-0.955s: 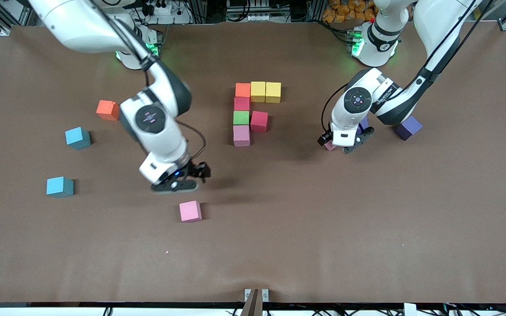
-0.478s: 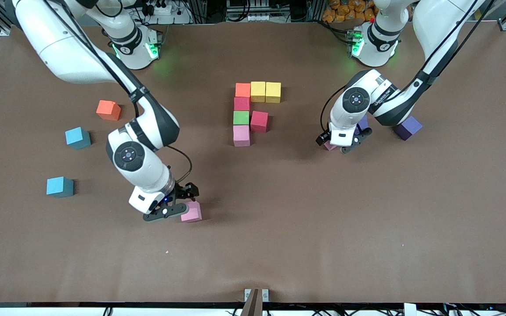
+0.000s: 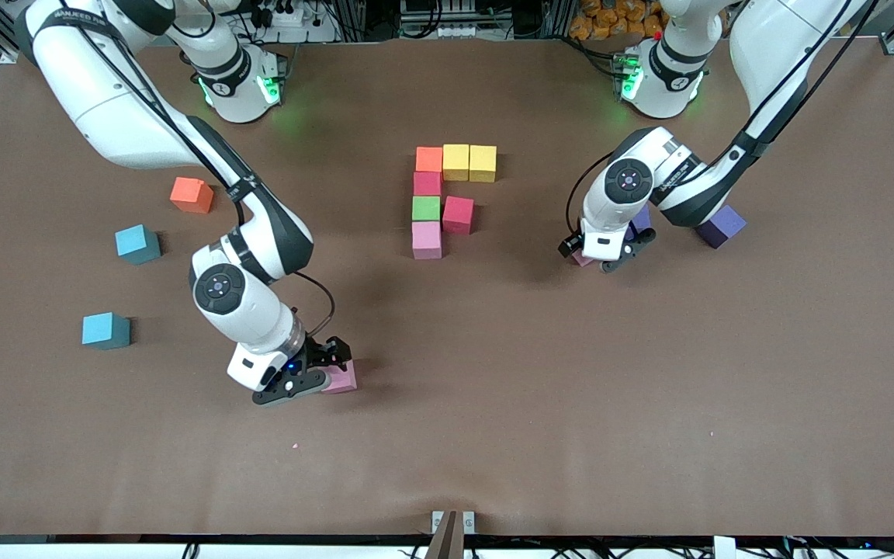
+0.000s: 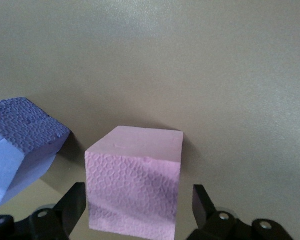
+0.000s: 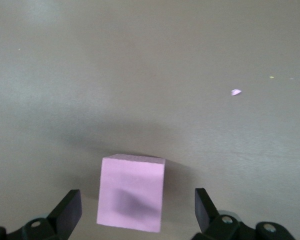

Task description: Arrange 11 blocks into digit 3

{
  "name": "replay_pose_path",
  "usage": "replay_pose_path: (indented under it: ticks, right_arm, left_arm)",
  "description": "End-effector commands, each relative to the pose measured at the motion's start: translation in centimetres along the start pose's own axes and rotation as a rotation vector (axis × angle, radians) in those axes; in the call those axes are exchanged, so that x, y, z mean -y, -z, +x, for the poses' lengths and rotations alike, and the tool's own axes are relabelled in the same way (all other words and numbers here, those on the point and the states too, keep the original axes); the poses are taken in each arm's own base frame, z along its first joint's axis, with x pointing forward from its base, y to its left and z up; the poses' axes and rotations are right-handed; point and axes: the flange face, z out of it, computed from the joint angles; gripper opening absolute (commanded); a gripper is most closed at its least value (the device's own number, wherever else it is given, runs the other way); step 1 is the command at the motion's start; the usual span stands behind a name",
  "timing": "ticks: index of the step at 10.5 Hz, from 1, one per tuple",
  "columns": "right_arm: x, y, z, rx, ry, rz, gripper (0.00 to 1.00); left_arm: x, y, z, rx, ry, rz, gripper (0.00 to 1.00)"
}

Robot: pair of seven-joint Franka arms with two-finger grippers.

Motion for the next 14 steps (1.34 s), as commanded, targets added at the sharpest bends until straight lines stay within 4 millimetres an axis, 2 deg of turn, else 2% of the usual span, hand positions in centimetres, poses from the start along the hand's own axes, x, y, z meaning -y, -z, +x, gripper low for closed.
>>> replay_pose_path:
  ticks: [1, 4, 6, 9, 11, 12, 14]
  right_arm:
    - [0.1, -1.4, 0.4, -0.002, 0.019, -0.015, 1.00]
    - [-0.7, -4.4, 0.0, 0.012, 0.027, -0.036, 1.00]
    - [-1.2, -5.6, -0.1, -0.034, 0.008, -0.027, 1.00]
    - [0.0, -5.5, -0.1, -0.026, 0.018, -0.037, 1.00]
    - [-0.3, -4.9, 0.2, 0.003, 0.010, -0.053, 1.00]
    - [-0.3, -5.1, 0.2, -0.002, 0.009, -0.052, 1.00]
    - [-0.2, -5.4, 0.1, 0.002, 0.012, -0.053, 1.00]
  left_arm:
    - [0.0, 0.2, 0.2, -0.023, 0.004, -0.009, 0.60]
    - [-0.9, 1.3, -0.1, -0.040, 0.092, -0.025, 0.54]
    - [-2.3, 2.8, -1.3, -0.038, 0.159, -0.061, 0.54]
    - [-4.4, 4.7, -4.6, -0.021, 0.367, -0.107, 0.54]
    - [-6.4, 5.5, -7.4, -0.007, 0.496, -0.132, 0.54]
    - [-7.0, 5.6, -7.5, 0.016, 0.556, -0.139, 0.54]
    - [-9.1, 5.7, -9.8, 0.067, 0.677, -0.152, 0.54]
